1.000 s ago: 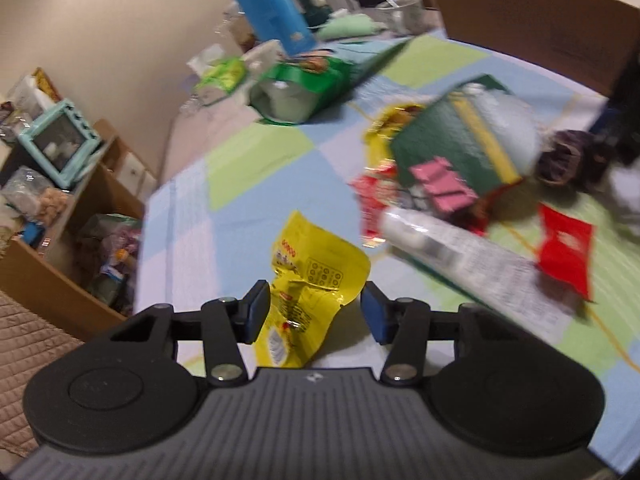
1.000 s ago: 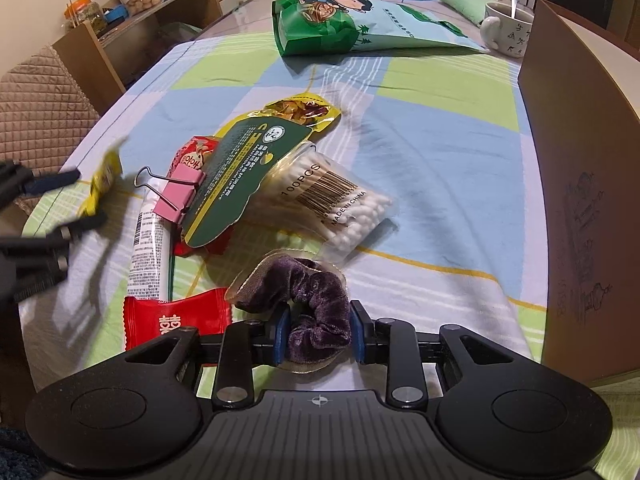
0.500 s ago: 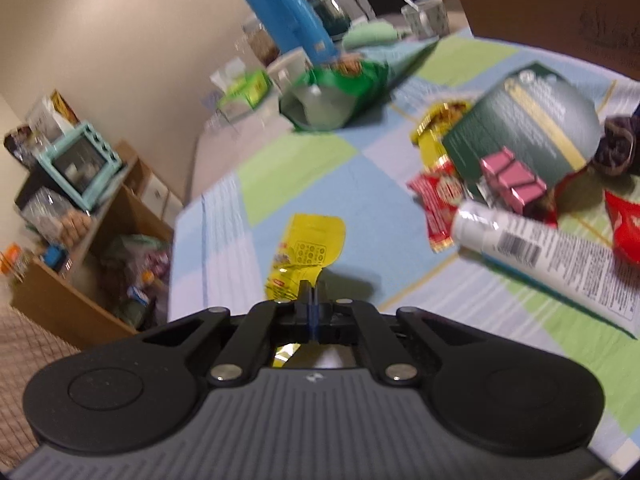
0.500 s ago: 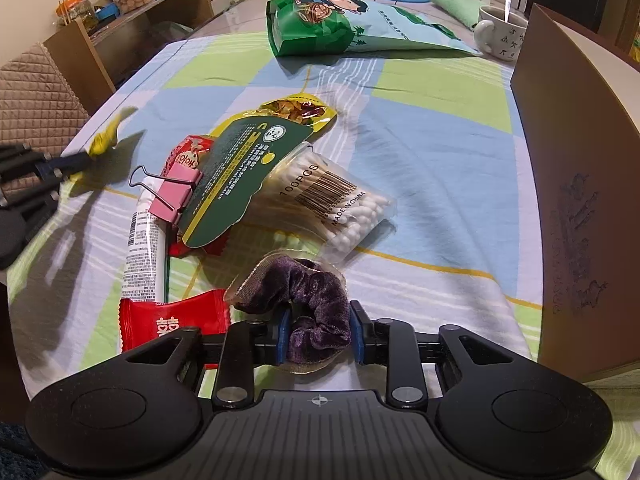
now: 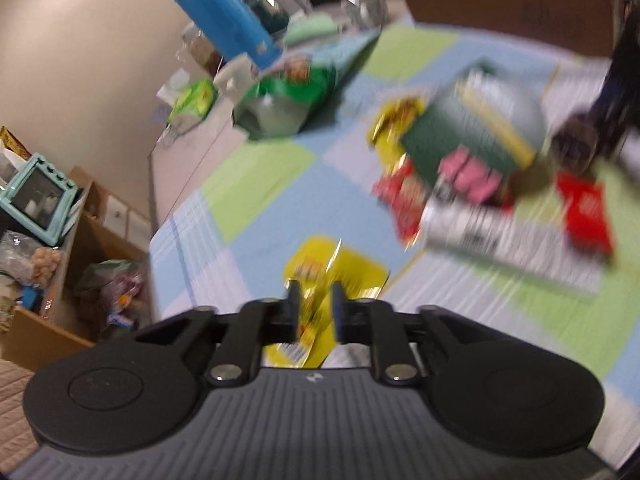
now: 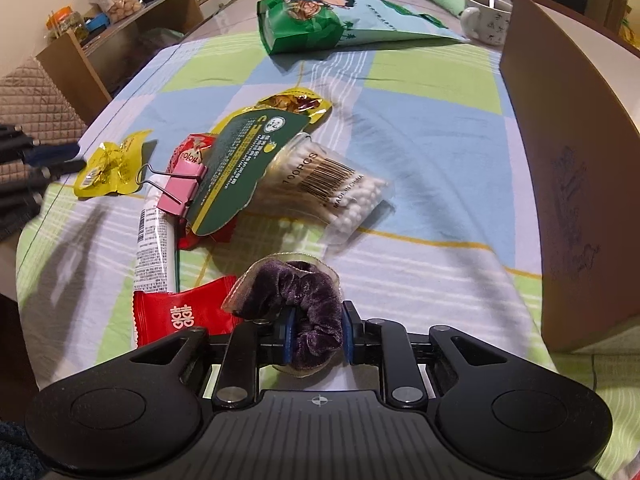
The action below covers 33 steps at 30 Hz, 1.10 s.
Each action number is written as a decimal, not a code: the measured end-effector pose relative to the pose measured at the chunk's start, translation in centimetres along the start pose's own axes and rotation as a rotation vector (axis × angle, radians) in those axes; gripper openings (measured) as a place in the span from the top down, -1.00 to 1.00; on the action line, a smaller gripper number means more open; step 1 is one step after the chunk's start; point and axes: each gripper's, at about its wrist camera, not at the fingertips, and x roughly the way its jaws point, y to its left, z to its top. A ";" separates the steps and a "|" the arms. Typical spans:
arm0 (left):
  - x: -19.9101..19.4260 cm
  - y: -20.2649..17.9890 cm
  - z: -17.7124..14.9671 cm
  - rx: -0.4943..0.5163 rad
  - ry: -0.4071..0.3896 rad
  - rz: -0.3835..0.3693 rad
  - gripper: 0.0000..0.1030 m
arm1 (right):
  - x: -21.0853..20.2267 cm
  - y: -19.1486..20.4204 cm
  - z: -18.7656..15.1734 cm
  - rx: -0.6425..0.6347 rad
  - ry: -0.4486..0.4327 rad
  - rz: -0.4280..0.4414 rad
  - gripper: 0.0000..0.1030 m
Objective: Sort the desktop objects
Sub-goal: 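Grasp the yellow pouch with the left tool and lift it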
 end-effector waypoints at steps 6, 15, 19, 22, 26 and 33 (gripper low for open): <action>2.3 3.2 -0.6 -0.246 0.072 -0.037 -0.19 | 0.0 -0.4 -0.2 0.041 0.006 0.014 0.59; 5.7 10.7 -5.1 -1.002 0.206 -0.248 -0.46 | 0.1 -0.6 0.0 0.058 -0.002 0.047 0.36; 6.3 11.4 -5.6 -1.142 0.195 -0.278 -0.48 | 0.3 -0.4 0.3 0.040 -0.001 0.043 0.35; 6.3 10.9 -4.3 -1.078 0.183 -0.270 -0.10 | 0.4 -0.5 0.5 0.040 0.001 0.044 0.35; 6.0 10.3 -3.0 -1.013 0.143 -0.287 0.71 | 0.5 -0.1 0.6 0.008 0.004 0.028 0.36; 6.3 9.7 -2.9 -1.000 0.136 -0.478 1.00 | 0.8 0.2 0.6 -0.024 0.006 0.013 0.36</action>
